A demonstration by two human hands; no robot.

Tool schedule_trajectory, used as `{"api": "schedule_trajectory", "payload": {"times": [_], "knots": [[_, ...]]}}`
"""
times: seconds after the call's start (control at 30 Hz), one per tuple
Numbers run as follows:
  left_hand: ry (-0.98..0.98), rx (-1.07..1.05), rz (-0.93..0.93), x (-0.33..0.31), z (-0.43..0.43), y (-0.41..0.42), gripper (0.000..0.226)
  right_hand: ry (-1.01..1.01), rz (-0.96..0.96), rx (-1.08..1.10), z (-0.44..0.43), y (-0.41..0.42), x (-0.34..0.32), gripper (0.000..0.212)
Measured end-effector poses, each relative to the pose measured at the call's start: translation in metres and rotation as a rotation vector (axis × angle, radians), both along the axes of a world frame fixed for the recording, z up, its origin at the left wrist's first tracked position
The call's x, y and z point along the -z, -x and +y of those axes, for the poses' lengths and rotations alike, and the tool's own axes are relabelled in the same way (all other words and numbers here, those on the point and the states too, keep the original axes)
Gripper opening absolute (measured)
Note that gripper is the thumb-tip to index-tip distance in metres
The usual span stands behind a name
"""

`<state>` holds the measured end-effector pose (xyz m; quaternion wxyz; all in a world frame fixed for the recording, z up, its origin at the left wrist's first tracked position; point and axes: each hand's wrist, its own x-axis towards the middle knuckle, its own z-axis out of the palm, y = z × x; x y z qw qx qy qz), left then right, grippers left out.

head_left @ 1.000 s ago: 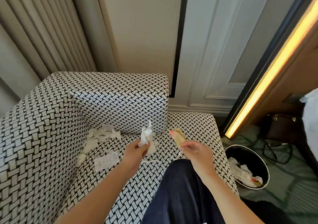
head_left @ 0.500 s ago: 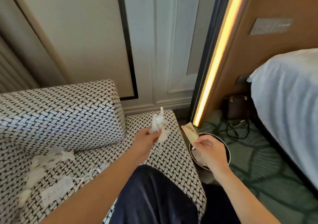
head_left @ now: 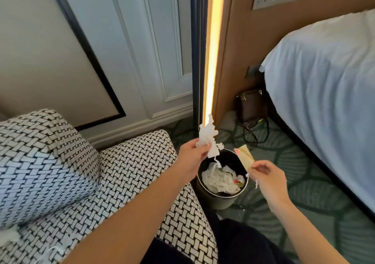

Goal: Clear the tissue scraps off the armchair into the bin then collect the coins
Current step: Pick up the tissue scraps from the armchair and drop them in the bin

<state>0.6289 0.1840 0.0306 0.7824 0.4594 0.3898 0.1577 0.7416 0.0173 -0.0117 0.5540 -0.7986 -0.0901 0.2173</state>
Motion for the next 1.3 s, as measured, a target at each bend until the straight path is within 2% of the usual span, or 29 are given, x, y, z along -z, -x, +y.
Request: {"api": "schedule_trajectory", "payload": {"times": [0.07,0.2,0.37,0.53,0.67,0.77,1.0,1.1,1.3], "knots": [[0.022,0.021,0.006,0.013,0.001,-0.015,0.033,0.022,0.005,0.017,0.002,-0.013,0.007,0.019],[0.077,0.024,0.046,0.037,0.004,-0.037,0.019,0.061,-0.005,0.011,0.009,-0.03,0.018,0.019],[0.152,0.051,0.149,0.061,-0.001,-0.049,0.019,0.114,0.0,-0.005,0.016,-0.043,0.032,0.015],[0.17,0.091,0.269,0.081,-0.003,-0.044,0.029,0.129,0.019,0.003,0.02,-0.044,0.043,0.014],[0.203,0.114,0.282,0.086,-0.001,-0.042,0.033,0.13,0.049,-0.008,0.024,-0.04,0.049,0.013],[0.219,0.128,0.288,0.086,-0.001,-0.042,0.032,0.12,0.122,-0.004,0.03,-0.037,0.055,0.013],[0.285,0.162,0.319,0.081,0.001,-0.039,0.04,0.006,0.423,0.104,0.041,-0.038,0.068,0.019],[0.272,0.235,0.314,0.079,-0.001,-0.036,0.047,-0.021,0.478,0.138,0.043,-0.036,0.068,0.02],[0.214,0.287,0.323,0.077,-0.004,-0.033,0.043,-0.107,0.563,0.163,0.044,-0.031,0.059,0.018]]}}
